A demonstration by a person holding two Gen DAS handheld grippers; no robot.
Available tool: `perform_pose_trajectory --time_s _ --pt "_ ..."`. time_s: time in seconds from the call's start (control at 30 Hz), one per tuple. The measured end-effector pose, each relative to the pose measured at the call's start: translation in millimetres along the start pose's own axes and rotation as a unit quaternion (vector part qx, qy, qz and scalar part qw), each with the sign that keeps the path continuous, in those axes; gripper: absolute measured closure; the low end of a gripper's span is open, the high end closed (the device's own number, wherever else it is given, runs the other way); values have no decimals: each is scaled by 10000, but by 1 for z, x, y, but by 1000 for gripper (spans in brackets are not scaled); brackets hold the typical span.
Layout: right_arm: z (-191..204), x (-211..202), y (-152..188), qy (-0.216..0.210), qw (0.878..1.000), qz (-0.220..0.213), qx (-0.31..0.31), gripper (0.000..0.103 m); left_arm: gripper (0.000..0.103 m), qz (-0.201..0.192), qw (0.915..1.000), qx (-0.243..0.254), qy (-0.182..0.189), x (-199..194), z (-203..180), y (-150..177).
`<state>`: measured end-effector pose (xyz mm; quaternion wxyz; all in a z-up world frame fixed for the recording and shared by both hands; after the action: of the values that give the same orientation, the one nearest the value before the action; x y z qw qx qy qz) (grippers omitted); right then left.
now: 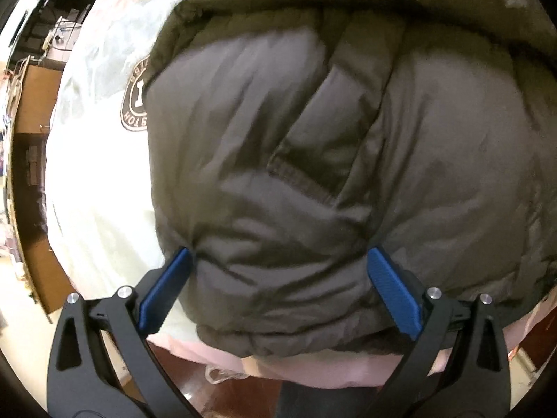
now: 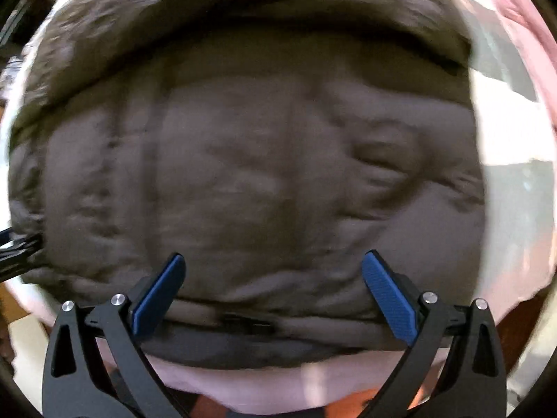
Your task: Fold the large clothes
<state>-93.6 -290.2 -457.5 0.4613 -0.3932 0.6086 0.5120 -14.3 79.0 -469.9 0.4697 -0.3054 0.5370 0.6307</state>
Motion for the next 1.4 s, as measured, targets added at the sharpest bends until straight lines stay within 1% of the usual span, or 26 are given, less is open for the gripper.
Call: perform_pose_trajectory --time_s 0.1,0.13,0.2,0.23,0.27,0.37,0.43,0.47,0.53,0.57,0.6,0.63,0.67,0.73,0.77,0.8,0.87,0.97,1.03,1.07,1.13,1.17,1.2,1.3,1.37,1.4 --pt "-35 44 15 205 9966 770 224 1 2 239 9997 -51 60 13 -1 1" --pt "-38 47 17 156 9960 849 241 1 2 205 9997 -127 104 9 1 0" --pt "-39 36 15 135 9963 808 274 1 2 -381 9988 -184 230 -25 3 -7" --pt "-38 24 4 61 9974 673 258 1 2 -599 9978 -142 230 -39 4 -11" --pt "-35 3 -6 -76 9990 354 270 1 2 -856 9962 -72 166 -59 3 -19" --pt "-28 -47 -45 -352 9983 -396 241 1 2 -1317 9913 38 63 -102 2 -54" --pt "-19 -86 -96 -709 9925 -976 204 1 2 -1632 9864 -11 183 -127 4 -85" --pt "-16 -98 -116 -807 9902 -1125 183 1 2 -1799 9831 -69 343 -144 5 -111" --pt "-7 -132 -182 -1042 9822 -1555 178 1 2 -1973 9786 -103 582 -170 8 -146" --pt "-2 -150 -217 -1108 9774 -1793 167 1 2 -2155 9740 -118 691 -187 6 -168" --pt "17 -164 -237 -1060 9742 -1987 168 1 2 -2306 9708 -125 649 -200 6 -188" --pt "18 -187 -271 -937 9722 -2141 154 1 2 -2371 9701 -117 514 -208 5 -203" --pt "20 -202 -304 -661 9690 -2373 195 1 2 -2427 9699 -119 158 -214 3 -226" --pt "37 -231 -349 -87 9658 -2574 307 1 2 -2278 9733 -144 -242 -207 2 -248" --pt "45 -243 -371 168 9643 -2623 317 1 2 -2084 9773 -156 -348 -198 1 -259" --pt "47 -246 -391 283 9632 -2657 295 1 2 -1834 9823 -172 -337 -185 0 -265" --pt "53 -255 -427 554 9623 -2652 236 1 2 -1399 9899 -205 -35 -166 1 -265" --pt "49 -261 -467 1330 9551 -2632 300 1 2 -1242 9907 -298 477 -150 3 -244" --pt "45 -254 -492 1586 9573 -2406 221 1 2 -1109 9913 -369 613 -137 6 -232" --pt "42 -245 -504 1590 9628 -2181 166 5 2 -1074 9914 -394 640 -138 6 -228" --pt "38 -232 -514 1425 9747 -1711 217 60 2 -1014 9910 -447 754 -133 9 -224" --pt "33 -227 -511 1339 9773 -1600 353 83 2 -1005 9902 -477 843 -133 9 -225" --pt "33 -230 -506 1165 9777 -1698 403 87 2 -998 9896 -506 900 -133 10 -225" --pt "38 -251 -471 549 9719 -2275 237 91 2 -975 9895 -518 928 -134 10 -230" --pt "39 -268 -438 -39 9662 -2575 114 91 2 -988 9896 -505 919 -135 10 -229" --pt "32 -277 -409 -464 9618 -2693 168 91 2 -990 9896 -503 919 -134 11 -229"
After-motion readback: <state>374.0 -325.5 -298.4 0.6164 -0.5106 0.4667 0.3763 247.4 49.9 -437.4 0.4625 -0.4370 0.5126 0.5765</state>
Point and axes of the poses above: each gripper's, at about its wrist camera, not at the fingertips, and x roughly the way its jaws point, z to its left, y to its underside, the point moved 8 cm from there along x, roughly the way its jaws point, and after that the axes turned 15 degrees about z, right-handed, at the moved point
